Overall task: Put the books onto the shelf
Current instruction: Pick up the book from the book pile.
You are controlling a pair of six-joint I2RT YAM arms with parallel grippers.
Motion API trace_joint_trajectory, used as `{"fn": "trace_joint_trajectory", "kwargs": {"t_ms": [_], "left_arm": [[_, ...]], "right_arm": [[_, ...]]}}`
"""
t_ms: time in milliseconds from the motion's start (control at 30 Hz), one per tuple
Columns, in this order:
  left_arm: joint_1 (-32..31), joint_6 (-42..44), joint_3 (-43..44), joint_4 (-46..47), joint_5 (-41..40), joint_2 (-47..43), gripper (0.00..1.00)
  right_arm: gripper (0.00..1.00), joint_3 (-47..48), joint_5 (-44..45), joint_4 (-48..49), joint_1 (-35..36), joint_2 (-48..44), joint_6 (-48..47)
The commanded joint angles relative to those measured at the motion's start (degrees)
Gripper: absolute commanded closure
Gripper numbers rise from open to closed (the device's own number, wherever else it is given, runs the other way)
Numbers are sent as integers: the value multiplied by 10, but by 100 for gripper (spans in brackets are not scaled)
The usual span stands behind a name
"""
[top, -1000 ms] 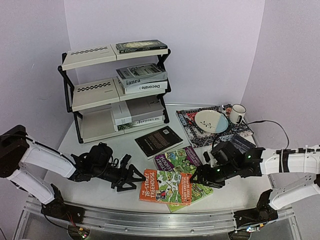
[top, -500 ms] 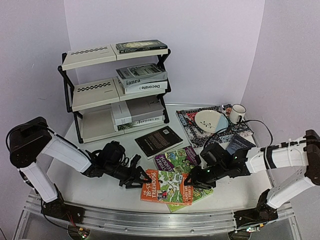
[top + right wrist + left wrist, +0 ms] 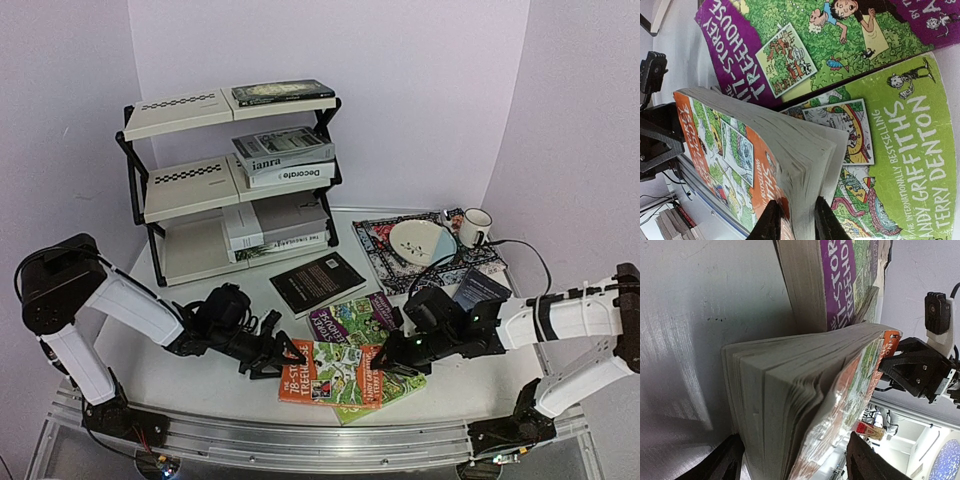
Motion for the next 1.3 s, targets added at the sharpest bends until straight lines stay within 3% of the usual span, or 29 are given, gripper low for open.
{"fn": "trace_joint_trajectory", "kwargs": {"t_ms": [0, 133, 233, 300, 467, 633, 933, 1267], "left_arm": [[-16, -2, -3, 13, -18, 15, 32], [-34, -5, 20, 17, -21, 30, 56], [-42, -14, 28, 18, -32, 20, 91], [-42, -28, 20, 18, -47, -1, 100], [-41, -64, -11, 19, -82, -69, 100], [-32, -99, -23, 19, -92, -123, 100], [-3, -153, -31, 18, -109, -235, 100], [55, -173, -22, 13, -104, -309, 100]], "right_arm": [[79, -23, 16, -6, 9, -15, 4], [79, -13, 15, -1, 15, 2, -6], [78, -3, 18, -3, 18, 4, -15], [73, 6, 29, -23, 20, -8, -24], [48, 41, 80, -125, 20, -60, -90], [32, 106, 108, -229, 30, -80, -197], [28, 204, 173, -260, 92, -104, -402], [23, 264, 184, -230, 94, -120, -559]]}}
